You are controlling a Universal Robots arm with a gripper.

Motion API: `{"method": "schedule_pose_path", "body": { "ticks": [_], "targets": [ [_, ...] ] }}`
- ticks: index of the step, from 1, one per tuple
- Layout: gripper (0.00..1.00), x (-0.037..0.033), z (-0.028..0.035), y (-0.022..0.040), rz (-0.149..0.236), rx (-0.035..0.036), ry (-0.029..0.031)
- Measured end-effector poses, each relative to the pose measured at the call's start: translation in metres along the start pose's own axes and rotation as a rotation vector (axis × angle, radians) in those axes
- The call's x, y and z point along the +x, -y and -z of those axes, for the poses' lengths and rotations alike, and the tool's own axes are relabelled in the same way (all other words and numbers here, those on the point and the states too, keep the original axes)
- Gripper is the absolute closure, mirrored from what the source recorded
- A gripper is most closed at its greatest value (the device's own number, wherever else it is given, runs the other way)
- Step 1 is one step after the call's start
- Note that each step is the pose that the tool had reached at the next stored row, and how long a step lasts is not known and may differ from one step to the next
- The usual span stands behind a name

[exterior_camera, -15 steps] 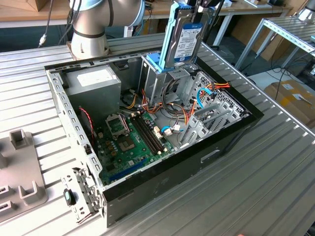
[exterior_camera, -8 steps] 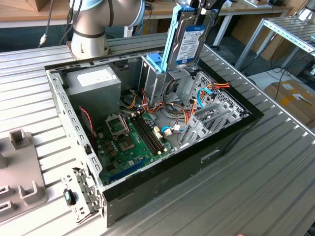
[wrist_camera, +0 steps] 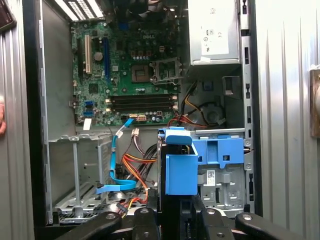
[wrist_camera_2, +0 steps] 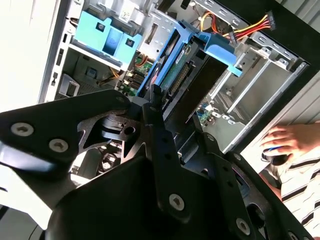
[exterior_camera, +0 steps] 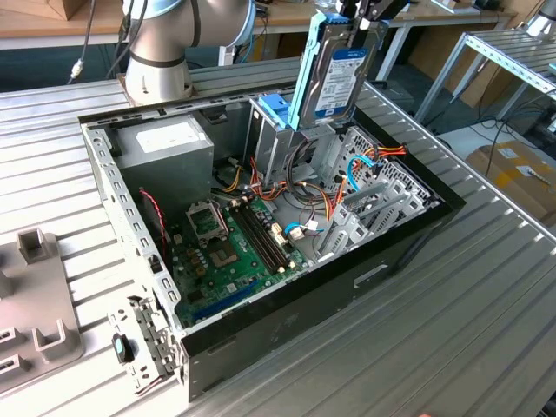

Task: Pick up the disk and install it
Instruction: 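Pick up the disk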

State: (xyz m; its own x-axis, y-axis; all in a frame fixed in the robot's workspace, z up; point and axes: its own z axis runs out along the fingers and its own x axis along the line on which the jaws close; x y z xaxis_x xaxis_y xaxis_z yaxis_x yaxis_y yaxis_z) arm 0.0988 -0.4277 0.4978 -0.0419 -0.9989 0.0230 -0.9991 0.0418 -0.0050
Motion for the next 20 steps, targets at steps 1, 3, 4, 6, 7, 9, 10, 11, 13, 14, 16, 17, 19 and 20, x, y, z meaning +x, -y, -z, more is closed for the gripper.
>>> {"method": "schedule_pose_path", "body": {
  "ticks": [1,3,4,6,7,9,10,11,13,14,16,17,19,20],
  "targets": [
    [0.65,0.0023,0.0000,0.0001,0.000,0.0000,-0.0002],
    [0.65,0.0064,-0.0001,0.0003,0.000,0.0000,0.0000],
    [0.65,0.0073,-0.0001,0.0003,0.000,0.0000,-0.0001],
    [0.65,0.0088,-0.0002,0.0004,0.000,0.0000,0.0001],
    [0.65,0.0089,-0.0002,0.0004,0.000,0.0000,0.0000],
    [0.65,0.0092,-0.0002,0.0004,0.000,0.0000,0.0000],
    [0.65,0.0093,-0.0002,0.0004,0.000,0.0000,-0.0001],
    [0.65,0.0093,-0.0002,0.0004,0.000,0.0000,0.0000],
    [0.65,0.0094,-0.0002,0.0004,0.000,0.0000,0.0000],
    [0.65,0.0096,-0.0002,0.0004,0.000,0.0000,-0.0001],
    [0.65,0.0105,-0.0002,0.0004,0.000,0.0000,-0.0001],
    [0.65,0.0114,-0.0002,0.0005,0.000,0.0000,-0.0001],
    [0.65,0.0130,-0.0003,0.0005,0.000,0.0000,0.0000],
    [0.65,0.0138,-0.0003,0.0006,0.000,-0.0001,-0.0001]
  ]
}}
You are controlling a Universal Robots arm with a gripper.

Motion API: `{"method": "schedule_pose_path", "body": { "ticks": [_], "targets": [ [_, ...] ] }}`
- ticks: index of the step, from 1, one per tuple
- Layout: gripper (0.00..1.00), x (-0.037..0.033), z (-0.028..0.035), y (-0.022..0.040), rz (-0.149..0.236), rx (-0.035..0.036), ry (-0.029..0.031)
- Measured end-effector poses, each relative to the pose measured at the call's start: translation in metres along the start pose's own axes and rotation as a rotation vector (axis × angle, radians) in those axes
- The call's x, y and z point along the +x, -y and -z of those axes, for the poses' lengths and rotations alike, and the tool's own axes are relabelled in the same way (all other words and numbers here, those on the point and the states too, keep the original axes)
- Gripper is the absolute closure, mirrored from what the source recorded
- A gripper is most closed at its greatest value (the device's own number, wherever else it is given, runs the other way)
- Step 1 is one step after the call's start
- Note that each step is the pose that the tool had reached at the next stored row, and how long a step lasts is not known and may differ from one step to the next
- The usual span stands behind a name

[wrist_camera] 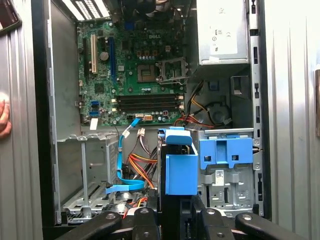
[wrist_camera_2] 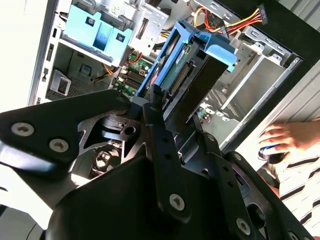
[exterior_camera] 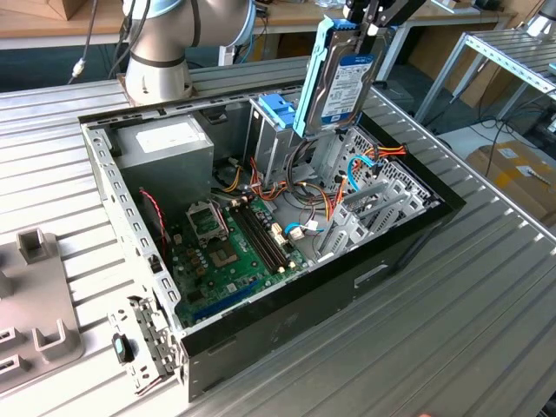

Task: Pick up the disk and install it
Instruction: 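Pick up the disk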

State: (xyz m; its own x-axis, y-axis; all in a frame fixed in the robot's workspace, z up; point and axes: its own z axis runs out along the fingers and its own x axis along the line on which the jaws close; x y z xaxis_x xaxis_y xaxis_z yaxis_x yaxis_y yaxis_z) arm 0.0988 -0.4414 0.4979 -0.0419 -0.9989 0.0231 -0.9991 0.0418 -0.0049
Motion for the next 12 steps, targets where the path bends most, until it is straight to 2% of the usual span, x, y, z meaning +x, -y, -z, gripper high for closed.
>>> {"method": "schedule_pose_path", "body": {
  "ticks": [4,12],
  "targets": [
    [0.65,0.0061,-0.0002,0.0003,0.000,0.0001,0.0001],
    [0.65,0.0112,-0.0003,0.0005,0.000,0.0000,0.0000]
  ]
}}
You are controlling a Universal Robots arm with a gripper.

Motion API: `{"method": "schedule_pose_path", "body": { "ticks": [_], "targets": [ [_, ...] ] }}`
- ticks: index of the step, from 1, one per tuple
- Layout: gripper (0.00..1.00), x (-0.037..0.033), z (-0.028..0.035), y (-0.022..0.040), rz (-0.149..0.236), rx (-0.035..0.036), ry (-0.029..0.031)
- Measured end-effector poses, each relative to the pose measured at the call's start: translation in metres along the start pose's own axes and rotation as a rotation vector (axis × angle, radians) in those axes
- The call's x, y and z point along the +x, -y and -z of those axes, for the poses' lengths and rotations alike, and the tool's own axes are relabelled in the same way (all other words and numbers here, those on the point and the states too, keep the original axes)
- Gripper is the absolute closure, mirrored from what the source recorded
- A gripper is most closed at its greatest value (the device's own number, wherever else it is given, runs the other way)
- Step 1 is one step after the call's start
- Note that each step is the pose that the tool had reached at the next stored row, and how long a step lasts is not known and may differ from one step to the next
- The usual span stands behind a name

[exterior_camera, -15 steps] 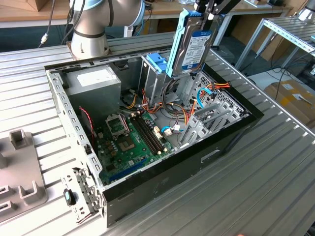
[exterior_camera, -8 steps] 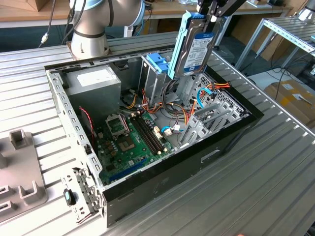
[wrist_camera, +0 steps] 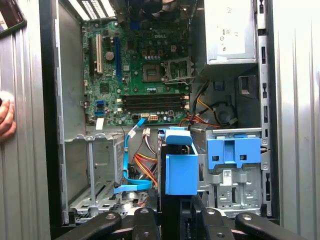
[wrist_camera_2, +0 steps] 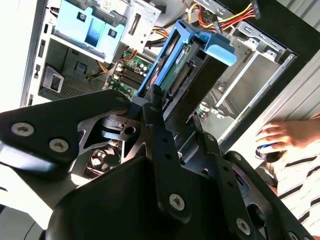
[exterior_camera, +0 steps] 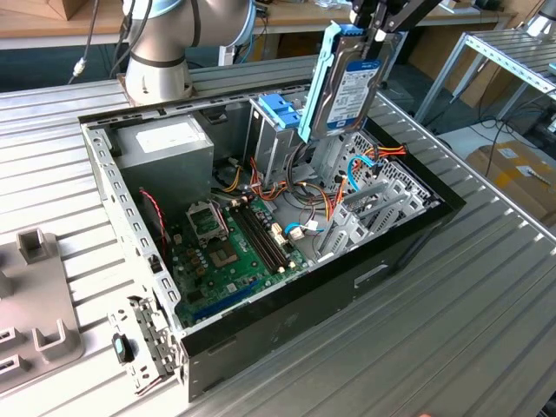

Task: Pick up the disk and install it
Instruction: 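Pick up the disk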

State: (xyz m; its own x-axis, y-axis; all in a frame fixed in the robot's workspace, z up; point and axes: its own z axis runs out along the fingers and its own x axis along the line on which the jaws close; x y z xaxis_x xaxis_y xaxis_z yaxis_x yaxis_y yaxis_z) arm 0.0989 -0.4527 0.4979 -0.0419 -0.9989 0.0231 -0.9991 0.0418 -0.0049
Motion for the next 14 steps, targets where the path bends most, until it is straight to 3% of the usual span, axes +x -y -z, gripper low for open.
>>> {"method": "schedule_pose_path", "body": {
  "ticks": [14],
  "targets": [
    [0.65,0.0122,-0.0003,0.0005,0.000,0.0000,0.0001]
  ]
}}
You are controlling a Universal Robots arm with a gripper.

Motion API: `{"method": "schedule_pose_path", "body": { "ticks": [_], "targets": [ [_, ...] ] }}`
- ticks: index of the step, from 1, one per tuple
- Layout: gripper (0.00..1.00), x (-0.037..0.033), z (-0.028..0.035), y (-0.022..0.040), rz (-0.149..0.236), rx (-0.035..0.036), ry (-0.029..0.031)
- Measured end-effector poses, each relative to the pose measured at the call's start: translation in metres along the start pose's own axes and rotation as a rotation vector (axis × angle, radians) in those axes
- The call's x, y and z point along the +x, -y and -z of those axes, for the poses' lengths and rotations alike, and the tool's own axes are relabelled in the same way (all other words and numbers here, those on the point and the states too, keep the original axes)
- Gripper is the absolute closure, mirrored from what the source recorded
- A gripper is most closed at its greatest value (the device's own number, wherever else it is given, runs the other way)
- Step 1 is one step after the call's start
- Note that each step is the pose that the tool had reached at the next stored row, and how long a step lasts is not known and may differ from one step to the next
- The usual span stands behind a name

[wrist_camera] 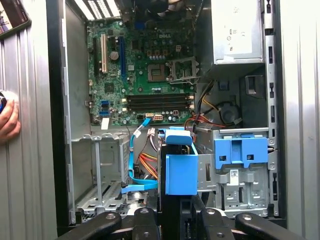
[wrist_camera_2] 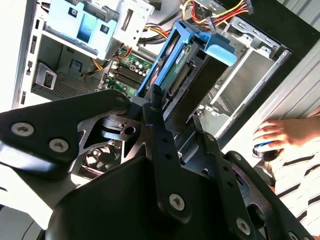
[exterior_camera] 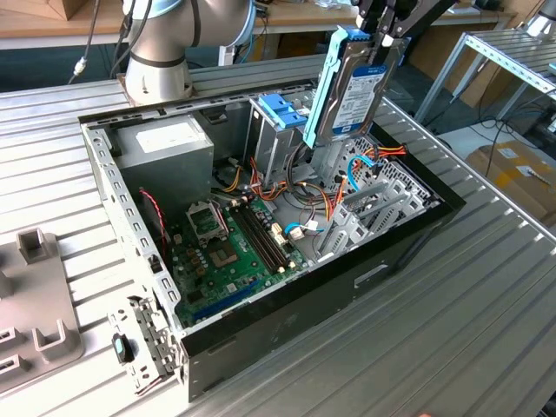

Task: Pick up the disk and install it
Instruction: 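Pick up the disk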

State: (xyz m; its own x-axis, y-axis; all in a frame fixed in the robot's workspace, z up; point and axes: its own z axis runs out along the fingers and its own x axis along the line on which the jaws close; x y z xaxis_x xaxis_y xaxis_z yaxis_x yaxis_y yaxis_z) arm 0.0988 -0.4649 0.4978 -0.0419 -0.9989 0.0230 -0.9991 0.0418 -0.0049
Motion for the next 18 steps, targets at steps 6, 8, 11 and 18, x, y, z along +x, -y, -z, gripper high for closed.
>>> {"method": "schedule_pose_path", "body": {
  "ticks": [6,8,11,18],
  "targets": [
    [0.65,0.0063,-0.0001,0.0003,0.000,0.0000,-0.0001],
    [0.65,0.0085,-0.0002,0.0004,0.000,0.0000,-0.0001],
    [0.65,0.0094,-0.0002,0.0004,0.000,0.0000,-0.0001],
    [0.65,0.0099,-0.0002,0.0004,0.000,0.0000,-0.0001]
  ]
}}
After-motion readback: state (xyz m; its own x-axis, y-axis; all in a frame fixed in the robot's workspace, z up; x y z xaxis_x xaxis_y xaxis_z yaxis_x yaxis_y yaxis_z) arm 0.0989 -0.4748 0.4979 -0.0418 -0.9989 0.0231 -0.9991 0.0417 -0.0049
